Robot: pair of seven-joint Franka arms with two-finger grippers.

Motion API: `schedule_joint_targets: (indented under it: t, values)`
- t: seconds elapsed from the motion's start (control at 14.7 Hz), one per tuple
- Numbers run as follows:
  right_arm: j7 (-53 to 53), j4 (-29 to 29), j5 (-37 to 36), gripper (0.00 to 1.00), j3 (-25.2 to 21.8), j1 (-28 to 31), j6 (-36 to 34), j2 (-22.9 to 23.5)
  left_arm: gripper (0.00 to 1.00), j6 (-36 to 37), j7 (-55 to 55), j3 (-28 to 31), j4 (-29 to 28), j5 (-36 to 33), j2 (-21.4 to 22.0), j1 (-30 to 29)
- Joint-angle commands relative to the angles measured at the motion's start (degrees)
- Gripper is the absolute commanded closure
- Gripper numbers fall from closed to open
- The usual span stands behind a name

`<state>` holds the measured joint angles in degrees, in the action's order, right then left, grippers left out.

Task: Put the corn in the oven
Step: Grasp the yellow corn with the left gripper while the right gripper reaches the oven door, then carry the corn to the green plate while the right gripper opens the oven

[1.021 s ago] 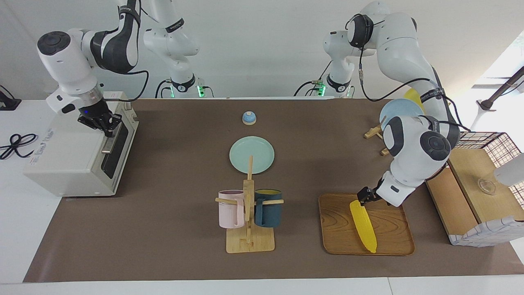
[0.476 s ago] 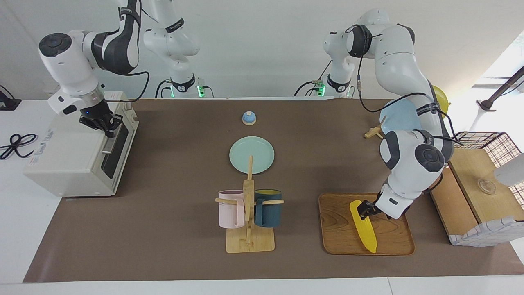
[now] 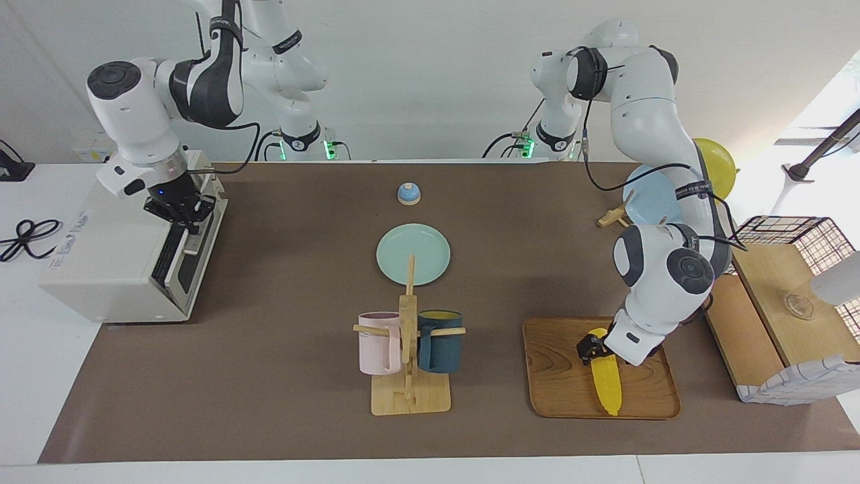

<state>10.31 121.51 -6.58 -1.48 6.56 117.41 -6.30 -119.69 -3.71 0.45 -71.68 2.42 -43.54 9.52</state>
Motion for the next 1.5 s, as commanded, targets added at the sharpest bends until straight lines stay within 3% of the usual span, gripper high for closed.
schedule_joint_targets:
  t: [0.0,0.27,0.61,0.75,0.95,1.22,1.43]
  values:
    - [-0.91,0.83,0.34,1.0,0.07,-0.05,4.66,3.93,0.04,-1.51,0.63,0.16,1.72,0.92,-1.2,0.15]
    - [-0.82,0.92,2.0,1.0,0.07,-0.85,8.0,7.09,0.24,-3.26,1.33,0.16,0.58,0.49,-1.2,0.5]
    - [-1.26,4.25,2.01,1.0,0.07,-2.59,15.98,9.73,0.74,-3.89,1.42,0.16,-0.74,0.4,-0.85,1.2]
    - [-2.05,5.66,2.01,1.0,0.07,-3.13,17.85,9.91,1.0,-2.84,1.34,0.16,-0.57,0.83,-0.67,1.03]
    - [-2.05,5.93,2.01,1.0,0.07,-3.13,18.03,10.43,1.0,1.11,0.81,0.16,-0.3,2.76,1.07,1.29]
    - [-2.05,10.14,2.01,1.0,0.07,-3.13,25.48,11.49,1.0,8.84,-4.43,0.16,-1.61,6.64,9.94,3.3]
    - [-2.31,10.94,2.01,1.0,0.07,-3.22,26.38,12.28,1.0,12.28,-10.59,0.16,-7.04,6.72,17.58,7.69]
